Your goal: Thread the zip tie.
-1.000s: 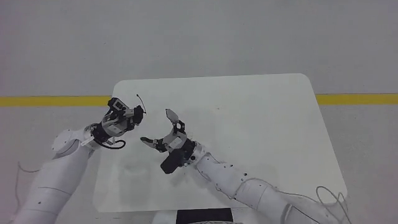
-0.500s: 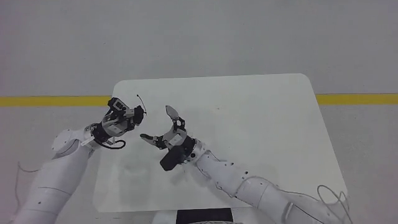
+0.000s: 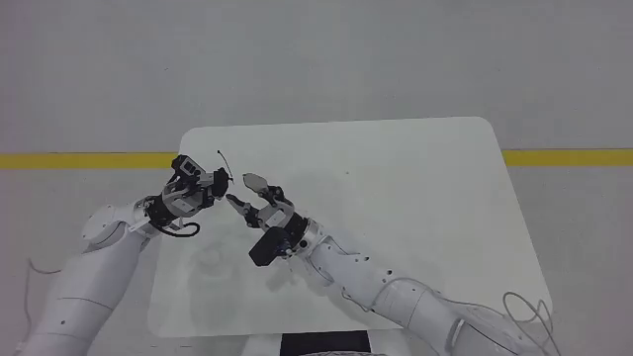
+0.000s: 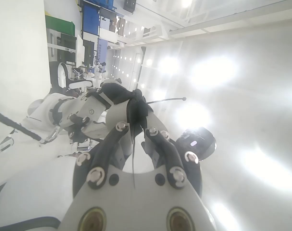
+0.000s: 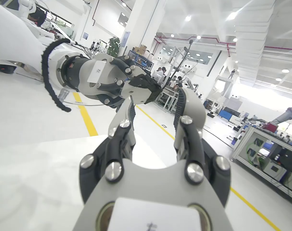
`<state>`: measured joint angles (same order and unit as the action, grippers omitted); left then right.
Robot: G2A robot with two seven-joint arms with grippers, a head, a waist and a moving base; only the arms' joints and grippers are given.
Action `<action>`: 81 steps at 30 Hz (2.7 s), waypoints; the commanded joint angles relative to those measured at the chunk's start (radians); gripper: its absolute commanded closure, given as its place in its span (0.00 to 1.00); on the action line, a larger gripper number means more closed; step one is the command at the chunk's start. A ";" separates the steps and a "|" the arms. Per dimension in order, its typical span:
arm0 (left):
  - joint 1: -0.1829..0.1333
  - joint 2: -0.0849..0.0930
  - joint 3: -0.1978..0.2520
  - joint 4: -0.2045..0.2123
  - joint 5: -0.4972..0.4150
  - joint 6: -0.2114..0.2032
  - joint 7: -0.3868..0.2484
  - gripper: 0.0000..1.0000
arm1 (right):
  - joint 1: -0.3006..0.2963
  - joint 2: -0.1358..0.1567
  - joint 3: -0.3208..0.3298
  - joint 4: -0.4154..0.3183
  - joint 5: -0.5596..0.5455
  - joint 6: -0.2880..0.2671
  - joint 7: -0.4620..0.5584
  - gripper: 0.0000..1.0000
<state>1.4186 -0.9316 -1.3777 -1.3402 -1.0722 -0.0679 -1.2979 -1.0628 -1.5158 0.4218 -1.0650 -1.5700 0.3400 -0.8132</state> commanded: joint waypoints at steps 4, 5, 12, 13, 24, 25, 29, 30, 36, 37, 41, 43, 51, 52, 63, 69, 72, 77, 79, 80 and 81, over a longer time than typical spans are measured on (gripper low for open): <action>0.000 0.000 0.000 0.000 0.000 0.000 0.000 1.00 | 0.004 -0.006 0.001 0.005 0.000 0.000 0.007 0.76; 0.000 0.000 0.000 0.000 0.000 0.000 0.000 1.00 | 0.004 -0.008 0.000 0.006 0.000 0.000 0.009 0.77; 0.000 0.000 0.000 0.000 0.000 0.000 0.000 1.00 | 0.007 -0.017 0.001 0.014 0.000 0.000 0.016 0.78; 0.000 0.000 0.000 0.000 0.000 0.000 0.000 1.00 | 0.008 -0.019 0.001 0.015 0.000 0.000 0.016 0.78; 0.000 0.000 0.000 0.000 0.000 0.000 0.000 1.00 | 0.008 -0.030 0.005 0.025 0.000 0.000 0.013 0.85; 0.000 0.000 0.000 0.000 0.000 0.000 0.000 1.00 | 0.008 -0.030 0.005 0.026 0.000 0.000 0.013 0.89; 0.000 0.000 0.000 0.000 0.000 0.000 0.000 1.00 | 0.008 -0.033 0.008 0.030 0.000 0.000 0.014 1.00; 0.000 0.000 0.000 0.000 0.000 0.000 0.000 1.00 | 0.008 -0.033 0.008 0.031 0.000 0.000 0.014 1.00; 0.000 0.000 0.000 0.000 0.000 0.000 0.000 1.00 | 0.006 -0.032 0.016 0.041 0.000 0.000 0.018 1.00; 0.000 0.000 0.000 0.000 0.000 0.000 0.000 1.00 | 0.005 -0.032 0.017 0.041 0.000 0.000 0.018 1.00; 0.000 0.000 0.000 0.000 0.000 0.000 0.000 1.00 | 0.004 -0.031 0.019 0.043 0.000 0.000 0.019 1.00; 0.000 0.000 0.000 0.000 0.000 0.000 0.000 1.00 | 0.003 -0.031 0.019 0.044 0.000 0.000 0.021 1.00; 0.000 0.000 0.000 0.000 0.000 0.000 0.000 1.00 | 0.002 -0.028 0.020 0.047 0.000 0.000 0.026 1.00; 0.000 0.000 0.000 0.000 0.000 0.000 0.000 1.00 | 0.002 -0.027 0.019 0.049 0.000 0.000 0.028 1.00; 0.000 0.000 0.000 0.000 0.000 0.000 0.000 1.00 | -0.018 -0.018 0.050 0.075 0.000 0.000 0.121 1.00; 0.000 0.000 0.000 0.000 0.000 0.000 0.000 1.00 | -0.028 -0.003 0.071 0.078 0.000 0.000 0.159 1.00; 0.000 0.000 0.000 0.000 0.000 0.000 0.000 1.00 | -0.028 0.005 0.068 0.074 0.000 0.000 0.173 1.00; 0.000 0.000 0.000 0.000 0.000 0.000 0.000 1.00 | -0.034 0.016 0.073 0.063 0.000 0.000 0.182 1.00; 0.000 0.000 0.000 0.000 0.000 0.000 0.000 1.00 | -0.044 0.021 0.092 0.055 0.000 0.000 0.178 1.00; 0.000 0.000 0.000 0.000 0.000 0.000 0.000 1.00 | -0.053 0.024 0.107 0.050 0.000 0.000 0.170 0.56; 0.000 0.000 0.000 0.000 0.000 0.000 0.000 1.00 | -0.065 0.029 0.125 0.042 0.000 0.000 0.159 0.06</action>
<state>1.4186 -0.9316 -1.3777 -1.3402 -1.0723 -0.0679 -1.2979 -1.1162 -1.4914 0.5273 -1.0157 -1.5700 0.3400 -0.6430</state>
